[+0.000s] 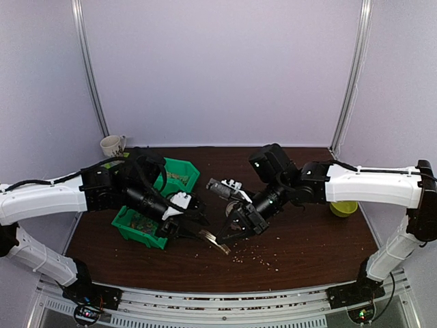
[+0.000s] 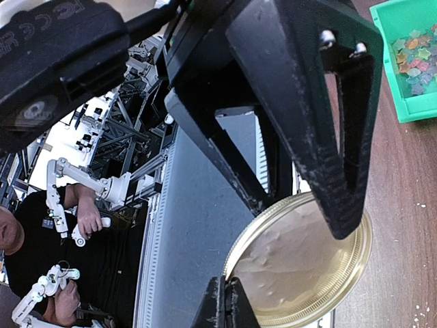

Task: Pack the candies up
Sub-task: Pass from the right arm to the left

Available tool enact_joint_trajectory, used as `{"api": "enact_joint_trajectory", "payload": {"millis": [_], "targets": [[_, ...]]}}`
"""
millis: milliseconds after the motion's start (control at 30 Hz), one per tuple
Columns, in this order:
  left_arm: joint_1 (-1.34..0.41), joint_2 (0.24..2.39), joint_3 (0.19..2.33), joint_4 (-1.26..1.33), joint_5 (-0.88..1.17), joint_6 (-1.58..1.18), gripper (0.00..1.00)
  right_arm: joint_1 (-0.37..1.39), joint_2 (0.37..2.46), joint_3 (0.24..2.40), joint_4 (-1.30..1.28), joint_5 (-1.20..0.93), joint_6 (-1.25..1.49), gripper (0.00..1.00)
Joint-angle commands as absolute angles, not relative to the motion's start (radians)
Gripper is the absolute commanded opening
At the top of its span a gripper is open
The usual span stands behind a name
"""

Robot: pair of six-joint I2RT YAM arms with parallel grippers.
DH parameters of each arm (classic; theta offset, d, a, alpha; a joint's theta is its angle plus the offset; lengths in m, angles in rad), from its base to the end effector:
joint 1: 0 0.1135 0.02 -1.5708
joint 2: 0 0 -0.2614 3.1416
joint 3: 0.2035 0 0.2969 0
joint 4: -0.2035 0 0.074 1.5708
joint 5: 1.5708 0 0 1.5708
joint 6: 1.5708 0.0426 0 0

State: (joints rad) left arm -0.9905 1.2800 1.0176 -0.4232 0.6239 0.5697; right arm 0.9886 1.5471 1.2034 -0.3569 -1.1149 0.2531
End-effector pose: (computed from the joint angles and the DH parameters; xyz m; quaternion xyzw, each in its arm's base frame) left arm 0.1576 -0.2858 0.2777 0.6983 0.5189 -0.3564 0.3407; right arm 0.1763 0.3373 0.2735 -0.4847 0.6379 0.5983 0.0119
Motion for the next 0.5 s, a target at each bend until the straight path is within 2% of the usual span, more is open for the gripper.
{"api": "enact_joint_trajectory", "payload": {"millis": [0, 467], "targets": [[-0.997, 1.298, 1.048, -0.432, 0.661, 0.585, 0.36, 0.991, 1.552, 1.214, -0.369, -1.139, 0.225, 0.0], [-0.999, 1.305, 1.053, -0.44, 0.674, 0.584, 0.22, 0.988, 1.565, 1.225, -0.405, -1.139, 0.197, 0.0]]}}
